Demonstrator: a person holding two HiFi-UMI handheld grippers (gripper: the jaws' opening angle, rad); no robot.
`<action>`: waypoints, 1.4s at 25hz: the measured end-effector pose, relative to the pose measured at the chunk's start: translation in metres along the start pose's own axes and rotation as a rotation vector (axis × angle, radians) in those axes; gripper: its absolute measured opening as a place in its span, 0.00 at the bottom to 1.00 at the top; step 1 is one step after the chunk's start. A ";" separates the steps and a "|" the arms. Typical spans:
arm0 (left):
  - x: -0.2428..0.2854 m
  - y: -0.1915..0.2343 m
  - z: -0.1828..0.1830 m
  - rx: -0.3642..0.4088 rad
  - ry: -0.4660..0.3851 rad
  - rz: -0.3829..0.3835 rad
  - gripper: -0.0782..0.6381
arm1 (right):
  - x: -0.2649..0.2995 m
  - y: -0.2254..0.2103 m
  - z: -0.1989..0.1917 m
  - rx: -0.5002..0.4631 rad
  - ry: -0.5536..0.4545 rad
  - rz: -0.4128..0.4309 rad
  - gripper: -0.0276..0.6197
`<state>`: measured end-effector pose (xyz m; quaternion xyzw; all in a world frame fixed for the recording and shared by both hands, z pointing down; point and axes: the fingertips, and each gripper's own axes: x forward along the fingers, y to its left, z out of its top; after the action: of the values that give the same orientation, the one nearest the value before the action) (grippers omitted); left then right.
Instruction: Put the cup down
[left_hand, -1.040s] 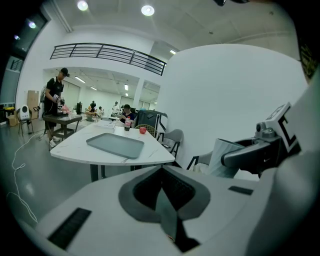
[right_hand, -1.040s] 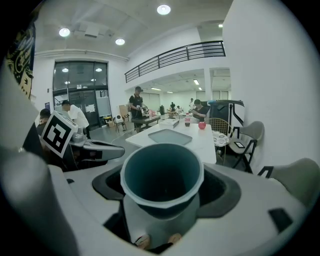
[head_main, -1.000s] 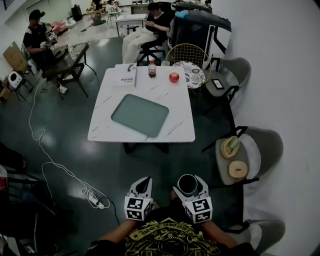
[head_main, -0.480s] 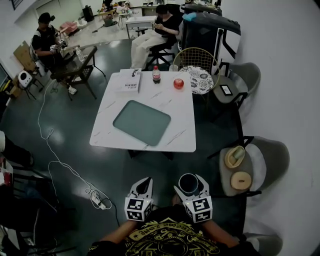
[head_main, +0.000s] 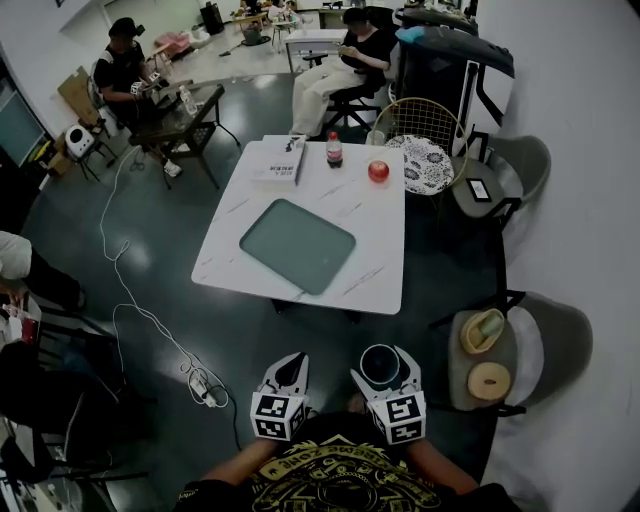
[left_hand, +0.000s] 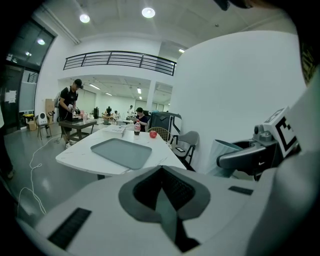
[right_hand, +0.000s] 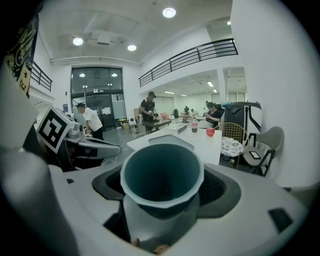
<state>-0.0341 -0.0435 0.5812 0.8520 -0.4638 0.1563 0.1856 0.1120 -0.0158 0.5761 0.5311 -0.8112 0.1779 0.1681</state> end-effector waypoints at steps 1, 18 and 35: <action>0.000 0.000 0.002 -0.003 -0.003 0.013 0.12 | 0.000 -0.003 0.001 -0.001 -0.001 0.007 0.64; -0.004 -0.017 0.007 -0.030 -0.043 0.136 0.12 | -0.001 -0.026 0.000 -0.048 -0.019 0.087 0.64; 0.032 -0.006 0.017 -0.036 -0.029 0.076 0.12 | 0.024 -0.033 0.019 -0.052 -0.014 0.063 0.64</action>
<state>-0.0108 -0.0713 0.5794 0.8324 -0.5013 0.1425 0.1882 0.1317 -0.0565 0.5745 0.5020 -0.8330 0.1583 0.1703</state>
